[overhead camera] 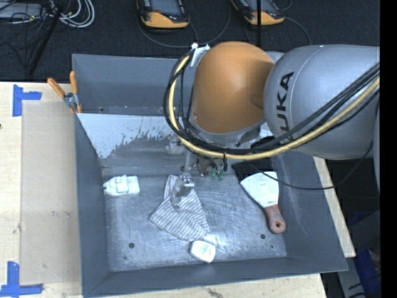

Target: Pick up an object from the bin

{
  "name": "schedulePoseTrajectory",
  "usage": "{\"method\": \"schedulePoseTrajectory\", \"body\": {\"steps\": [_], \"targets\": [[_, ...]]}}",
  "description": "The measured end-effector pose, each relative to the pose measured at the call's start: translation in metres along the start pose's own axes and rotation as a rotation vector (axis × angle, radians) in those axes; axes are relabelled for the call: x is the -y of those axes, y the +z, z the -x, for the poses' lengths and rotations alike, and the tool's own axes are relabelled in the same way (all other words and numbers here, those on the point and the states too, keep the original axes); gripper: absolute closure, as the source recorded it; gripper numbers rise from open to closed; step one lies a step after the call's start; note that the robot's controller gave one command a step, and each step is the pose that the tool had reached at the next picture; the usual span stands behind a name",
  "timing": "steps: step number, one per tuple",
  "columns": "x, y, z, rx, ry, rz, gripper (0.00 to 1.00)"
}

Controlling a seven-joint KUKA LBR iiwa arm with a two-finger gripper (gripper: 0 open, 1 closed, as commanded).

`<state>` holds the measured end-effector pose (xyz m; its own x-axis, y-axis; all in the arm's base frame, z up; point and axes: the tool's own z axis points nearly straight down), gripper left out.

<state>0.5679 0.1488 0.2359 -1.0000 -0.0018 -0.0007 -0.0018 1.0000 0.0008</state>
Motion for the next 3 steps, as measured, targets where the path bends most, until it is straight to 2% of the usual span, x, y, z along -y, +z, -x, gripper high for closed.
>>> {"method": "schedulePoseTrajectory", "body": {"steps": [1, 2, 3], "targets": [[0.002, 0.008, 0.003, 0.008, -0.014, 0.002, 0.0], [0.019, 0.005, -0.008, -0.017, -0.044, -0.003, 0.0], [0.036, 0.157, 0.032, 0.006, 0.059, 0.004, 1.0]]}}
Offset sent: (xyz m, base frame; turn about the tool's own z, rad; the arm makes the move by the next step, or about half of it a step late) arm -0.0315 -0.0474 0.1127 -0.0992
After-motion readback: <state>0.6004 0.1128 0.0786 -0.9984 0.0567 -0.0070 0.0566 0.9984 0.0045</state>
